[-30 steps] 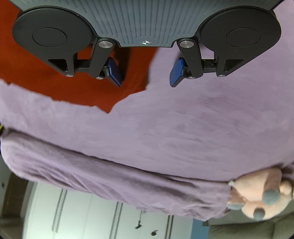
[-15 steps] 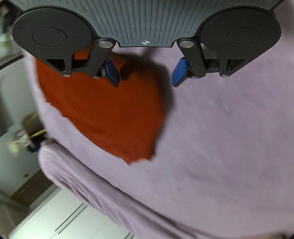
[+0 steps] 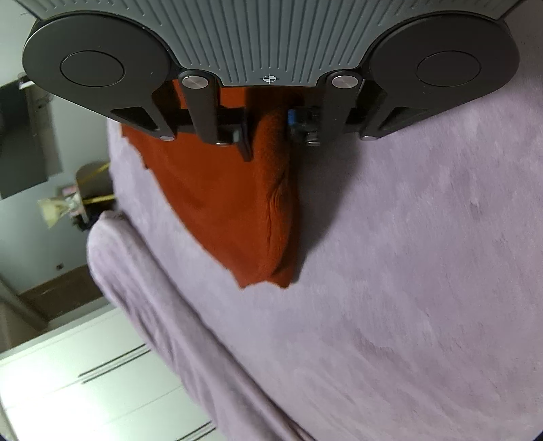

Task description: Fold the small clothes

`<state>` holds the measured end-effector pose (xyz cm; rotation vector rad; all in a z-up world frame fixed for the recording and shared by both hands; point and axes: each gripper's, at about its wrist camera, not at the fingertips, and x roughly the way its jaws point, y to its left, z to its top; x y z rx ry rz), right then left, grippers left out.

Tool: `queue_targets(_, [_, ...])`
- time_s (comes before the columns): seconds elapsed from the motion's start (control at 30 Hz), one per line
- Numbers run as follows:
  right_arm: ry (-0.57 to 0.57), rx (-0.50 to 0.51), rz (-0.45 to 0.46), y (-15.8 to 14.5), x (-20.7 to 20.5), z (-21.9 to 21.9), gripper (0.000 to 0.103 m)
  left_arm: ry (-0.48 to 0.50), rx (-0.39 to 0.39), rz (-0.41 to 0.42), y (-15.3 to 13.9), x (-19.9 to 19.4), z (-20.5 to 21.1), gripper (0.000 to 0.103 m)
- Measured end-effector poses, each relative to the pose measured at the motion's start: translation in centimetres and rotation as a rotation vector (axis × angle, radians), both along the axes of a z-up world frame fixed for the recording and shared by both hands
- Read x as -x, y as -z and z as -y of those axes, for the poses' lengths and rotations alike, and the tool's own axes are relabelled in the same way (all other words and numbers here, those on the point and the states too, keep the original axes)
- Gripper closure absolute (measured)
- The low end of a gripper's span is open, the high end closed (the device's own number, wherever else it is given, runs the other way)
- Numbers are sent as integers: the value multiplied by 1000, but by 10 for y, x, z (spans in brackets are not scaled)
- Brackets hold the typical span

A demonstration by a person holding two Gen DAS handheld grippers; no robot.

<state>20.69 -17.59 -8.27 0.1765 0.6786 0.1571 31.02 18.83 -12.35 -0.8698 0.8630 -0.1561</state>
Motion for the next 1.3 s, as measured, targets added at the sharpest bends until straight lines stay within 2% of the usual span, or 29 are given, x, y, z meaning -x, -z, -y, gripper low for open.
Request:
queue_targets(0.1, [-20, 30, -3, 3, -9, -20, 88, -2, -23, -7, 2, 0, -4, 84])
queue_targets(0.17, [-27, 21, -9, 4, -13, -29, 89, 6, -47, -20, 5, -1, -3, 72])
queue_targets(0.3, [-46, 57, 4, 6, -18, -47, 89, 15, -42, -13, 8, -4, -2, 72])
queue_targets(0.47, [-69, 164, 6, 12, -22, -64, 89, 30, -52, -8, 8, -6, 0, 80])
queue_targets(0.6, [-85, 194, -3, 17, -22, -66, 88, 47, -72, 8, 5, -6, 2, 84])
queue_targets(0.7, [-87, 187, -3, 12, -21, -66, 88, 45, -77, 11, 4, -6, 3, 85])
queue_targets(0.83, [-59, 134, 45, 3, -16, -62, 88, 43, -76, 13, 4, -5, 3, 86])
queue_targets(0.93, [-62, 146, 5, 12, -22, -64, 88, 38, -66, 10, 4, -5, 2, 86])
queue_targets(1.0, [-90, 189, -33, 20, -27, -67, 87, 31, -51, 9, 4, -5, 0, 86])
queue_targets(1.2, [-66, 164, 39, 8, -15, -59, 87, 23, -43, 14, 2, -3, -1, 86])
queue_targets(1.3, [-97, 188, -26, 22, -20, -58, 85, 13, -36, 6, 1, -3, 0, 87])
